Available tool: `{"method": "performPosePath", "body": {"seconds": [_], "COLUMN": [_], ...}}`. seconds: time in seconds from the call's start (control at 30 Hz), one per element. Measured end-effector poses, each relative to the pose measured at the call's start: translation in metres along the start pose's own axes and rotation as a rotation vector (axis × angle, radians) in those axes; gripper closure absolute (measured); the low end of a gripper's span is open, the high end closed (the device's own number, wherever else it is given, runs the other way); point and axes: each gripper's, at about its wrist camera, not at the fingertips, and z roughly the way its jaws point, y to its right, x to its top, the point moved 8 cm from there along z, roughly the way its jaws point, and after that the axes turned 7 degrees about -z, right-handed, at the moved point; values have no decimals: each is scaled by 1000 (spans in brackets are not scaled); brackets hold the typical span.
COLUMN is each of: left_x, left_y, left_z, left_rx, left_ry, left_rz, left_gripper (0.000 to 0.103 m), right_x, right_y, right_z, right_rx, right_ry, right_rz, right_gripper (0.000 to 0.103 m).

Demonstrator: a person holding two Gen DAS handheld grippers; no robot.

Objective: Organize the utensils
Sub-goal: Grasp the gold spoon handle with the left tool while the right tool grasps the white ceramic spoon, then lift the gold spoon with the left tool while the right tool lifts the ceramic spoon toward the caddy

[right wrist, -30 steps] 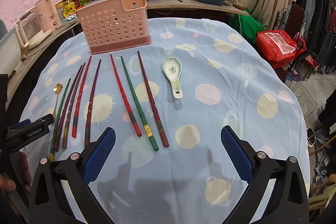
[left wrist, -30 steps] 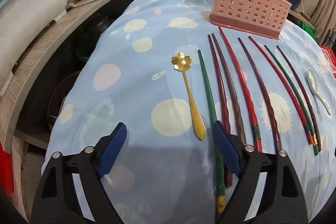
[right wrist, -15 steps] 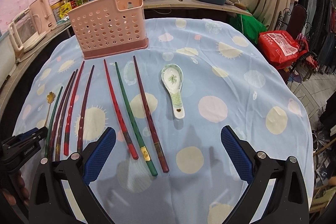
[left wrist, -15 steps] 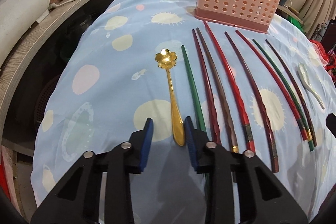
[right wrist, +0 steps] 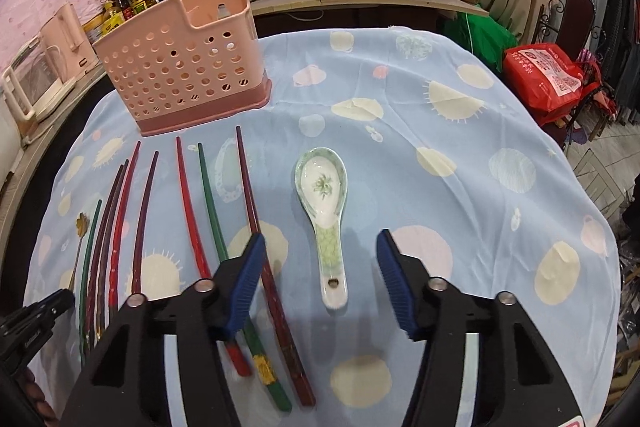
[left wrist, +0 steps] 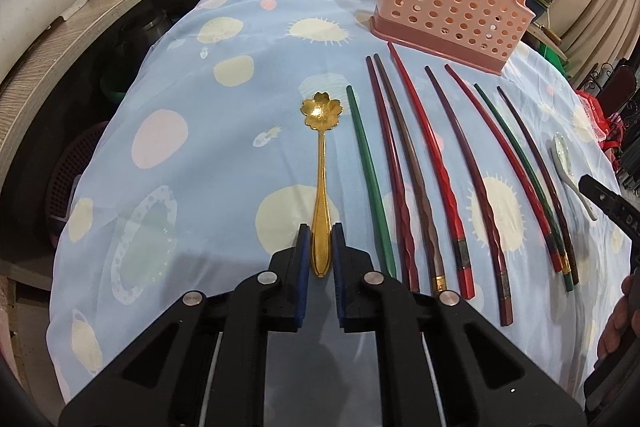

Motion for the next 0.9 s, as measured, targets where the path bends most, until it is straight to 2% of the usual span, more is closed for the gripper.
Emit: {"method": "performPosePath", "body": {"seconds": [0.1,0.47,0.9], "left_x": [1,1,-2], "left_y": [1,4,7], "left_z": [1,2,-8], "left_rx": [1,4,-9], "left_ry": [-3,-6,6], "left_rz": [0,4,7], "left_gripper": [93,93,93], "right_x": [3,-1,-14], "right_y": [2,9,8], "right_z": [10,25,7], "right_rx": [13,61,90], "right_ry": [-11,-45,-34], "right_rz": [10,56,63], "right_gripper": [57,87,88]}}
